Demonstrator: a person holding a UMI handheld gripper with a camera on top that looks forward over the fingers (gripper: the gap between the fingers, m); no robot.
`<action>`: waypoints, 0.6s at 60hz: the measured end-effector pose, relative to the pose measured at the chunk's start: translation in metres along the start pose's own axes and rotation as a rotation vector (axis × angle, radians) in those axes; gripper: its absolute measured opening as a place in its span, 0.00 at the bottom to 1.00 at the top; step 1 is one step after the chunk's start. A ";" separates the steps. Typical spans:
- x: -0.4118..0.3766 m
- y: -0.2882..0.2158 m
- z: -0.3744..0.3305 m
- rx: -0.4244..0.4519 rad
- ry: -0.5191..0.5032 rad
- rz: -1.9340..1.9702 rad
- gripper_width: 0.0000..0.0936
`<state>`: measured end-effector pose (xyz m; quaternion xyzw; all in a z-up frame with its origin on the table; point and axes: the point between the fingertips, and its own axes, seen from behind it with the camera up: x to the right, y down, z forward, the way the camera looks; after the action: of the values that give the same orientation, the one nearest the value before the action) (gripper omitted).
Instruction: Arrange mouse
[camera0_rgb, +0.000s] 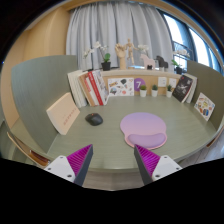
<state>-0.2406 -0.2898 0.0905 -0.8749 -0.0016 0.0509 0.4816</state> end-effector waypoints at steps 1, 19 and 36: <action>-0.005 0.007 0.005 -0.011 -0.005 0.000 0.89; -0.069 0.036 0.102 -0.140 -0.049 -0.040 0.89; -0.080 0.008 0.205 -0.209 -0.007 -0.074 0.89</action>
<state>-0.3391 -0.1255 -0.0179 -0.9196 -0.0411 0.0357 0.3892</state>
